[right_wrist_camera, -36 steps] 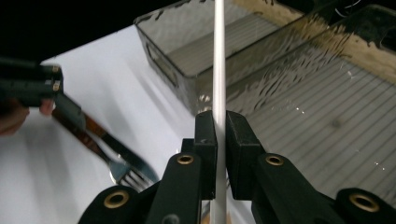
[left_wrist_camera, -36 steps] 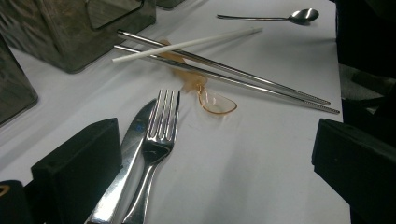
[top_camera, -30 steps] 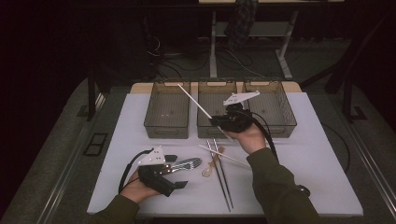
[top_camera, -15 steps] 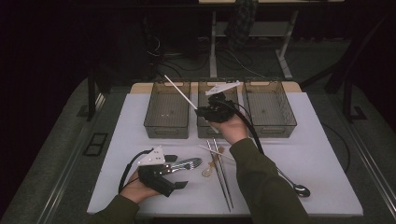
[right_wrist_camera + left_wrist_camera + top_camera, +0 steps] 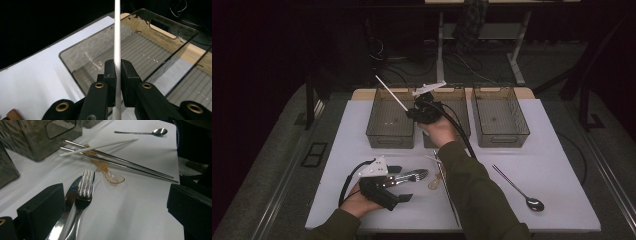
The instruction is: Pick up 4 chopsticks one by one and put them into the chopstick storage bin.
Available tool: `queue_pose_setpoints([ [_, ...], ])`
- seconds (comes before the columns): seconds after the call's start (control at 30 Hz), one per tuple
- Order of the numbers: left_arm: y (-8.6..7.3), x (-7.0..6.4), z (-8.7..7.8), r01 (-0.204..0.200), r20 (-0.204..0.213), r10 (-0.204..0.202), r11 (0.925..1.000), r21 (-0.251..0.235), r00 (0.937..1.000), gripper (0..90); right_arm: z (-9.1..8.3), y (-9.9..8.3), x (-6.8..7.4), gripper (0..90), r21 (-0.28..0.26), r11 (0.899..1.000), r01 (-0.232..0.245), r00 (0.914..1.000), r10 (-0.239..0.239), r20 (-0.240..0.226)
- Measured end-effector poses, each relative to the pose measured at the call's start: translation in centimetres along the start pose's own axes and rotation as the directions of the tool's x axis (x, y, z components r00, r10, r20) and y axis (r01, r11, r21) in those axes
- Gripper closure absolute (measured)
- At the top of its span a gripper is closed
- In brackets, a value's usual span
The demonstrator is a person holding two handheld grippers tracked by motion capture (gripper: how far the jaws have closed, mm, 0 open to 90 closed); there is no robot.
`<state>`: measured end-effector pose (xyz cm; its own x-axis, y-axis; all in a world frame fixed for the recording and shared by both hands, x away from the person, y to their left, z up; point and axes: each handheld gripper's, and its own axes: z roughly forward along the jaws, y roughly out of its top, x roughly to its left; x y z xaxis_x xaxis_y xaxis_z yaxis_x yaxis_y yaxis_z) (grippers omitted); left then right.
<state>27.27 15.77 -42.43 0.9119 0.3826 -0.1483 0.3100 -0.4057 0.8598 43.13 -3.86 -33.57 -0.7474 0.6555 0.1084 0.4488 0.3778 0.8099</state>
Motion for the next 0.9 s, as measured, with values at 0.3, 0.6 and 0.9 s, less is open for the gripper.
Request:
queue_pose_setpoints([
  [0.3,0.0,0.0,-0.1,0.003,0.01,-0.003,1.0,-0.005,0.9999,0.5,2.9,1.0,0.3,83.3,0.015,1.0,-0.01,0.9997,0.01,0.021],
  [0.6,0.0,0.1,-0.3,0.005,0.007,-0.005,0.9999,-0.01,1.0,0.4,5.6,1.8,0.9,83.3,0.029,1.0,-0.008,0.9997,0.007,0.025],
  [0.9,0.0,0.1,-0.3,0.007,0.009,-0.007,0.9999,-0.009,0.9999,0.5,7.7,1.3,0.8,83.3,0.051,0.998,-0.041,0.999,0.04,0.021],
])
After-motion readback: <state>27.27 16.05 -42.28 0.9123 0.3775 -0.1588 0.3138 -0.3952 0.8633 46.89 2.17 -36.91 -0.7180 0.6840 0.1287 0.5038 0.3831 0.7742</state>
